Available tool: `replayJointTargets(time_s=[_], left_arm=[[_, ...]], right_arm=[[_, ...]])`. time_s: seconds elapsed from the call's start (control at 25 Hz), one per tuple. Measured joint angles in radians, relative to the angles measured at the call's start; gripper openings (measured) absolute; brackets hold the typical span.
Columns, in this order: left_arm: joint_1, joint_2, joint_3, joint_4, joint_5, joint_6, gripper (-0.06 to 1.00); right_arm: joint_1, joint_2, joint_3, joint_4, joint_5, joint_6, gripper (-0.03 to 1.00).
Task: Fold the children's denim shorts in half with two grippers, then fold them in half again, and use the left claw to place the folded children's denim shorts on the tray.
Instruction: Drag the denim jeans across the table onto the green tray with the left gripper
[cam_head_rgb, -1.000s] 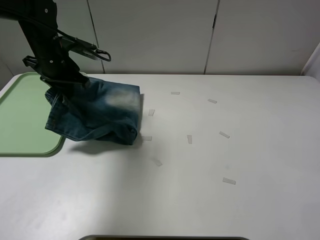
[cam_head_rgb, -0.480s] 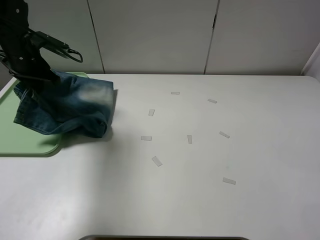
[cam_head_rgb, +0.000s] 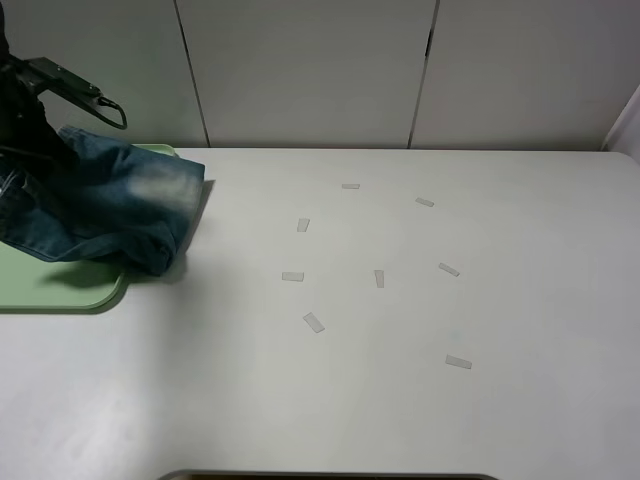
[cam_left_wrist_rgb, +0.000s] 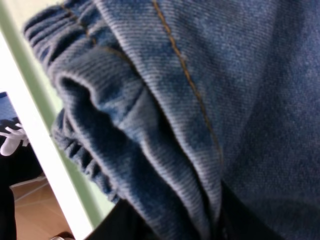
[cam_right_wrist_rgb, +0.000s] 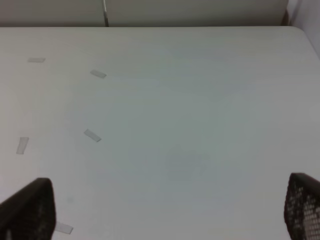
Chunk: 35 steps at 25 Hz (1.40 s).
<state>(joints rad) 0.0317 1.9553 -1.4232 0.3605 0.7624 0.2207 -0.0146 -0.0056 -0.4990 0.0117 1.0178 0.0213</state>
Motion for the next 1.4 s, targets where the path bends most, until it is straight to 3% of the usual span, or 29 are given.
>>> replayJointTargets(time_s=[0.36, 0.6, 0.84, 1.4], left_arm=[[0.083, 0.0, 0.0, 0.004, -0.082, 0.01, 0.22], [0.105, 0.0, 0.003, 0.01, -0.109, 0.014, 0.22], [0.141, 0.0, 0.005, 0.016, -0.135, 0.085, 0.22], [0.174, 0.0, 0.006, 0.0, -0.152, 0.089, 0.22]], right_arm=[[0.0, 0.0, 0.0, 0.0, 0.0, 0.0, 0.69], [0.0, 0.0, 0.0, 0.0, 0.0, 0.0, 0.69], [0.0, 0.0, 0.0, 0.0, 0.0, 0.0, 0.69], [0.0, 0.0, 0.0, 0.0, 0.0, 0.0, 0.69]])
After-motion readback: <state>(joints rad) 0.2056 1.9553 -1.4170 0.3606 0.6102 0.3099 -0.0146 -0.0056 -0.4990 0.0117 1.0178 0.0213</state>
